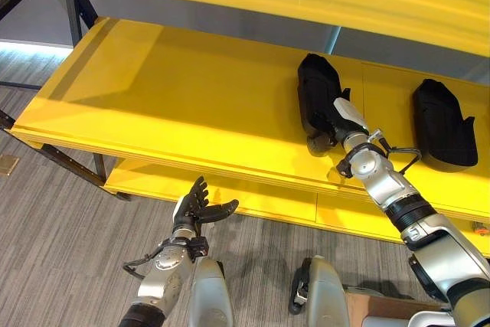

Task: Move parts from the plastic box to the shelf.

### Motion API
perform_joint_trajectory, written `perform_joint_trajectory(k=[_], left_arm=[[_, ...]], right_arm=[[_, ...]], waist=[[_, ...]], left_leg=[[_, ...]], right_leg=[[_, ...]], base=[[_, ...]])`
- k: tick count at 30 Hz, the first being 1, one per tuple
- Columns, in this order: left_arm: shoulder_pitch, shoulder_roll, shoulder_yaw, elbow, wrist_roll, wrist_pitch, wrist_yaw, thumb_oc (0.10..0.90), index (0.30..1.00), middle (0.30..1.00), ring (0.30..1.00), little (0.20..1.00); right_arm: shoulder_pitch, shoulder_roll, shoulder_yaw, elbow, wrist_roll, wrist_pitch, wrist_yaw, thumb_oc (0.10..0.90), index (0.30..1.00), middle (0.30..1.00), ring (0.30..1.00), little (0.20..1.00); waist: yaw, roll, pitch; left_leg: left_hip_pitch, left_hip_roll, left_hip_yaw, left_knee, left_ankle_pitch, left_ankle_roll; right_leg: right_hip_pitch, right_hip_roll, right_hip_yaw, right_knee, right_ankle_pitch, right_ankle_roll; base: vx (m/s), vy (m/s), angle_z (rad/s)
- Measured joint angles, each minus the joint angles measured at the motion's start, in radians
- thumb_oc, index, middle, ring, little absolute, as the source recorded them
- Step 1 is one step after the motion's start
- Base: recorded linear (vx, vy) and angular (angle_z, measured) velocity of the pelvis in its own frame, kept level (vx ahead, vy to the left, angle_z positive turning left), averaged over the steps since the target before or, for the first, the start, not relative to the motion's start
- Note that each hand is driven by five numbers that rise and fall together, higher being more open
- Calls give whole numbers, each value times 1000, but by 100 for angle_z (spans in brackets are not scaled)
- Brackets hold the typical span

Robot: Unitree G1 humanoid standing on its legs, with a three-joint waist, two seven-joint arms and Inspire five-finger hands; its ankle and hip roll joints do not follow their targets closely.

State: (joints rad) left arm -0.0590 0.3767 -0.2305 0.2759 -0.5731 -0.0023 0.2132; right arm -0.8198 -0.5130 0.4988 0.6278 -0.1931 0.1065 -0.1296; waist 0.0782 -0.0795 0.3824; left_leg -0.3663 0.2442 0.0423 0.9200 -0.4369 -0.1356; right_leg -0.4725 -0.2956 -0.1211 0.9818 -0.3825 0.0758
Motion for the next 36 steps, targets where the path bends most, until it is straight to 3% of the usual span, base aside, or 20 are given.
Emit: perform_joint_trajectory(k=[22,36], left_arm=[[-1,1,0,0,0,0,-8,900,1000,1000,1000,1000],[-4,3,2,0,-1,1,-28,900,1000,1000,1000,1000]], right_arm=[[-104,-61,73,40,60,13,135,900,1000,1000,1000,1000],[-107,-166,161,-143,199,23,275,900,1000,1000,1000,1000]], waist=[[4,-1,0],[2,-4,1]], left_leg=[[-8,0,-1,0,1,-1],[-20,2,-11,0,1,-1]], right_leg=[[-7,1,-1,-1,0,0],[-10,3,-11,-5,0,0]], base=[[0,0,0],[0,0,0]])
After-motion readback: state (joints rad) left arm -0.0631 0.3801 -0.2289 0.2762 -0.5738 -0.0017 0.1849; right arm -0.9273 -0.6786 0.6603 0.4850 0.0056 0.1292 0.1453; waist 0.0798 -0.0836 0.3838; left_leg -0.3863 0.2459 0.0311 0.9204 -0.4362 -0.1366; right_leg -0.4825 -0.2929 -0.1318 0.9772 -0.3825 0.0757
